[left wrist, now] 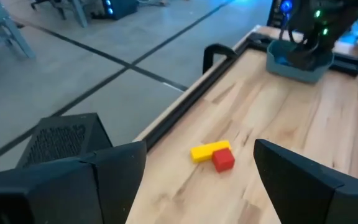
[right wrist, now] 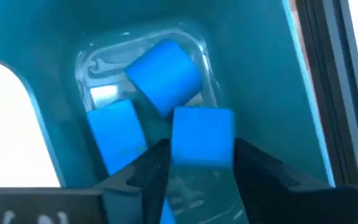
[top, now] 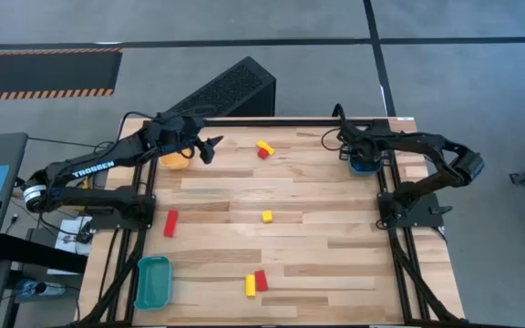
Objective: Sort & place blocks by color
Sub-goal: Put the blue block into the blue bin, then put the center yellow block into the yellow bin
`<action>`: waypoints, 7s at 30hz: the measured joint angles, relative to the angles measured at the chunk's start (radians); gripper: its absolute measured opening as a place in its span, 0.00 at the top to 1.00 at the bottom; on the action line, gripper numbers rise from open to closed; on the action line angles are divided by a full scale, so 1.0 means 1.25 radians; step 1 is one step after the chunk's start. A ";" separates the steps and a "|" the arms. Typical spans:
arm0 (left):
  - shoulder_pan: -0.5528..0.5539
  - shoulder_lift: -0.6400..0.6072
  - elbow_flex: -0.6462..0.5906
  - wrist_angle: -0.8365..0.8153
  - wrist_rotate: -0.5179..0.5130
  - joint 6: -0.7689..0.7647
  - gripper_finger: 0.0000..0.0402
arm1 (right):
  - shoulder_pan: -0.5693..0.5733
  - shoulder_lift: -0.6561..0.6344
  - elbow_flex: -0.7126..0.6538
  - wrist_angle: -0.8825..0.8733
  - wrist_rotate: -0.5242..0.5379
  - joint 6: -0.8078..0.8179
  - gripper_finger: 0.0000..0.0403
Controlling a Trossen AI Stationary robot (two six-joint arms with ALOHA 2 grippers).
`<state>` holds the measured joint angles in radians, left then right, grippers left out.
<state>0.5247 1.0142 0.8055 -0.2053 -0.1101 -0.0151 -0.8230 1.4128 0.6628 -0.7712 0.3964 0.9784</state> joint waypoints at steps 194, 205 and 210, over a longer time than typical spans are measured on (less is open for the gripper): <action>0.000 -0.078 0.124 -0.501 -0.214 -0.167 0.28 | 0.451 1.132 1.348 1.016 -0.438 -0.410 0.71; 0.012 -0.002 0.146 -0.600 -0.178 -0.037 0.28 | 0.365 1.071 1.358 1.148 -0.513 0.067 0.71; 0.031 0.000 0.175 -0.567 -0.336 0.063 0.28 | 0.353 1.078 1.351 1.166 -0.575 0.213 0.71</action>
<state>0.5640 1.0142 1.0245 -0.9142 -0.5301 0.0636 -0.3813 2.7602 2.3513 0.6868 -0.3218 1.2449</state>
